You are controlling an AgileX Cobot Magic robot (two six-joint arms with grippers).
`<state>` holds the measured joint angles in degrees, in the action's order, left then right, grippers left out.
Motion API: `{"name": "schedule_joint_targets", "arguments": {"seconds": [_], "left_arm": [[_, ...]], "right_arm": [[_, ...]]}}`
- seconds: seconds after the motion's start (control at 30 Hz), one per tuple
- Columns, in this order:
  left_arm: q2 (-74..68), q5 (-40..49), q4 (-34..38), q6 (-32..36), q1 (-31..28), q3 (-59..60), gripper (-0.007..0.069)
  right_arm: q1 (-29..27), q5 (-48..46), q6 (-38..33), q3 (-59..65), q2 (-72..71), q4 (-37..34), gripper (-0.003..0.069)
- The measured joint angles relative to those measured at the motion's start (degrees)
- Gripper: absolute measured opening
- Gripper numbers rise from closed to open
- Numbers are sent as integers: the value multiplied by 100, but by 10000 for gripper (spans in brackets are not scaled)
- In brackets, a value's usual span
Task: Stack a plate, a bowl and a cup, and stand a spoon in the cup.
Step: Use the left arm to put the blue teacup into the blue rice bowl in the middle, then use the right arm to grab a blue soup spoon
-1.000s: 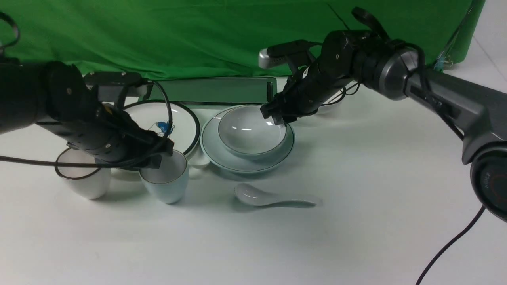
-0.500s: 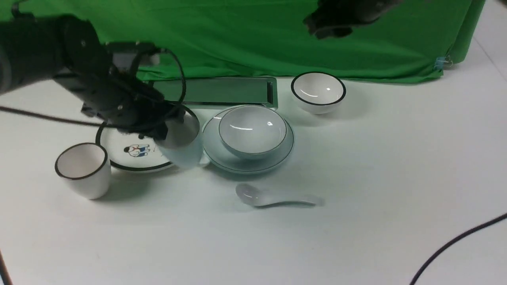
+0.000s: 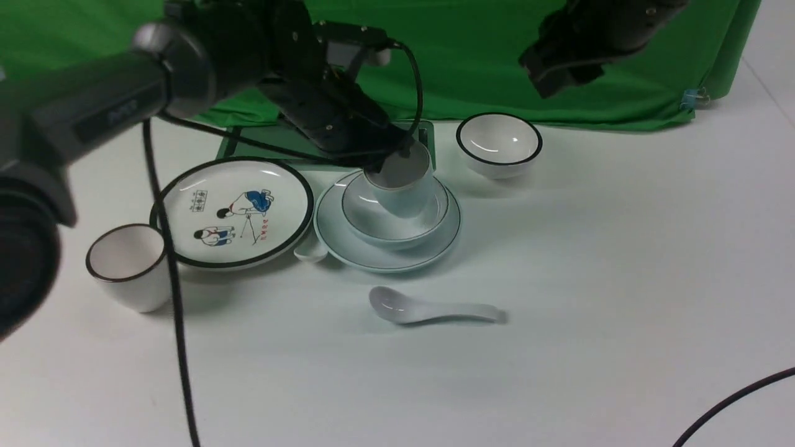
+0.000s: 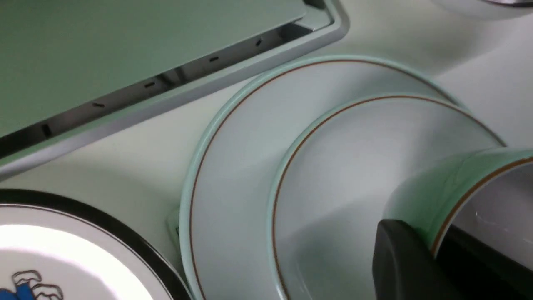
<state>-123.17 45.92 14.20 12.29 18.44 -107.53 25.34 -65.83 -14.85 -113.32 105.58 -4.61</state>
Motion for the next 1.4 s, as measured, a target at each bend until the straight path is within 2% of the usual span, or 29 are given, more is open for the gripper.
{"name": "schedule_joint_targets", "arguments": {"seconds": [0.13,0.23,0.27,0.3,0.4,0.5,0.57,0.63,0.7,0.77,0.8,0.83,0.87,0.9,0.97,1.03,1.1,1.17,1.4], "left_arm": [[-348,222,-12,-42,-6,-315,1],[-379,263,38,-66,-6,-408,39],[-366,263,39,-71,-6,-414,79],[-364,263,39,-71,-6,-414,86],[-235,319,11,-71,-6,-419,230],[13,512,-143,-71,-6,-419,326],[320,735,-412,-71,-6,-419,372],[569,871,-659,-77,-6,-419,384],[884,1103,-1035,-165,-12,-419,379],[1230,1423,-1307,-205,-61,-420,344],[1366,1531,-1302,-205,-109,-420,317],[1518,1727,-1224,-183,-185,-420,280],[1565,1757,-1200,-166,-211,-420,274],[1712,1921,-994,-108,-300,-406,225],[1994,2066,-646,74,-469,-241,153],[2320,2039,-409,226,-606,87,94],[2834,1757,-274,281,-773,669,31],[3245,1426,-251,281,-907,1288,2],[4295,570,-252,169,-1360,2837,-13]], "right_arm": [[0,-25,-67,309,0,0,265],[20,-36,-200,618,0,0,274],[45,-44,-251,791,0,-52,288],[44,-44,-251,818,0,-64,291],[175,58,-566,1341,0,-355,330],[315,280,-1028,1812,0,-622,362],[400,459,-1288,2180,13,-709,398],[438,521,-1376,2373,48,-731,434],[457,566,-1369,2529,140,-750,464],[456,632,-1357,2582,301,-898,447],[456,683,-1357,2582,374,-999,409],[464,783,-1342,2582,511,-1107,340],[469,824,-1342,2582,533,-1124,327],[473,968,-1251,2582,681,-1244,221],[479,1324,-1127,2582,861,-1474,86],[502,1813,-1146,2582,961,-1697,35],[606,2352,-1201,2582,1002,-1855,18],[746,2785,-1205,2582,1030,-1934,14],[1018,3084,-1223,2582,1370,-2003,13]]}}
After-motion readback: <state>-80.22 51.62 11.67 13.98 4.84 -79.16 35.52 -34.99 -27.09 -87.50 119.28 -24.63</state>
